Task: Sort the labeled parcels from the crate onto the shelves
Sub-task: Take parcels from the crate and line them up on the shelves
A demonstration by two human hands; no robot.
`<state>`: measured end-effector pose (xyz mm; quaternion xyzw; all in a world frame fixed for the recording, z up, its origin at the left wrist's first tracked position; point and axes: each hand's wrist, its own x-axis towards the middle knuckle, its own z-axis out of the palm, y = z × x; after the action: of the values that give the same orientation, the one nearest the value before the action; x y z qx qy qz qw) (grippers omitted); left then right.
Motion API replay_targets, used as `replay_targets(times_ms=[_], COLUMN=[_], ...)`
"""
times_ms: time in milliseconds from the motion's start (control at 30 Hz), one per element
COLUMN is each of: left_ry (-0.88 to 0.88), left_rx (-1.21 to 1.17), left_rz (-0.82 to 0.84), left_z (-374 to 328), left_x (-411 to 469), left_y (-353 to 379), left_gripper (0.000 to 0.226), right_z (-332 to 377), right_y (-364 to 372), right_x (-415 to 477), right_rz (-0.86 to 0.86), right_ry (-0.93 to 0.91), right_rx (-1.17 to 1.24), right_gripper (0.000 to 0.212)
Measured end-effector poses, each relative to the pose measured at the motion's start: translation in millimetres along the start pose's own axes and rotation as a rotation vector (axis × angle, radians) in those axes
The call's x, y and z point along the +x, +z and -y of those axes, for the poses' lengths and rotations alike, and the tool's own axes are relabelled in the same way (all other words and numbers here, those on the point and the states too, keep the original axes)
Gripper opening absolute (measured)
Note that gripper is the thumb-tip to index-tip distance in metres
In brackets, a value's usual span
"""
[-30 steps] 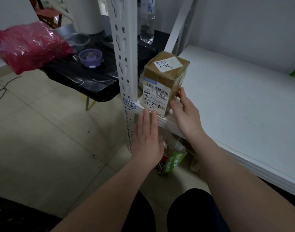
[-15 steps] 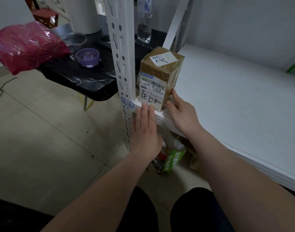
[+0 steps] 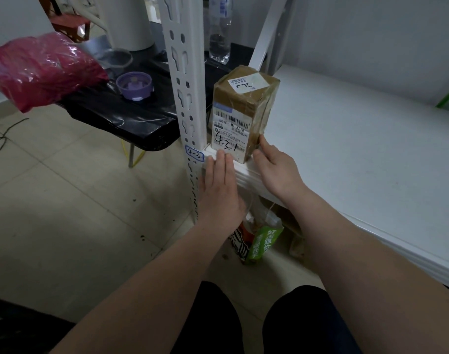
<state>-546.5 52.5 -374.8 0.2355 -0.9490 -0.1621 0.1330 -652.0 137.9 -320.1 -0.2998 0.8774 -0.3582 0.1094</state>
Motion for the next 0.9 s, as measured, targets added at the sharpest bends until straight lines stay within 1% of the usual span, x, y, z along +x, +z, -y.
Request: replay_targets(times_ms=[233,400,567,733,900], left_ry=[0.022,0.036,0.035,0.038,0.046], left_rx=[0.051,0.087,0.095,0.095,0.093], left_rz=[-0.006,-0.031,-0.04,-0.034,-0.02], left_z=[4.4,6.0,6.3,6.7,7.0], left_x=[3.3,2.9,3.2,2.6,2.7], left_y=[1.5,2.1,3.0,2.5,2.9], left_gripper=[0.088,0.085,0.087,0.089,0.088], right_z=[1.4,3.8,4.9,5.3,5.7], right_y=[-4.6,-4.8,-4.4,-4.9,-4.1], right_x=[5.0,6.9,8.0,10.2,12.3], right_rz=[0.032,0.066,0.07,0.09,0.096], right_ry=[0.063,0.051,0.034,0.043,0.026], right_rx=[0.067,0.0,-0.046,-0.078,-0.094], right_gripper=[0.05,0.05,0.047,0.051,0.05])
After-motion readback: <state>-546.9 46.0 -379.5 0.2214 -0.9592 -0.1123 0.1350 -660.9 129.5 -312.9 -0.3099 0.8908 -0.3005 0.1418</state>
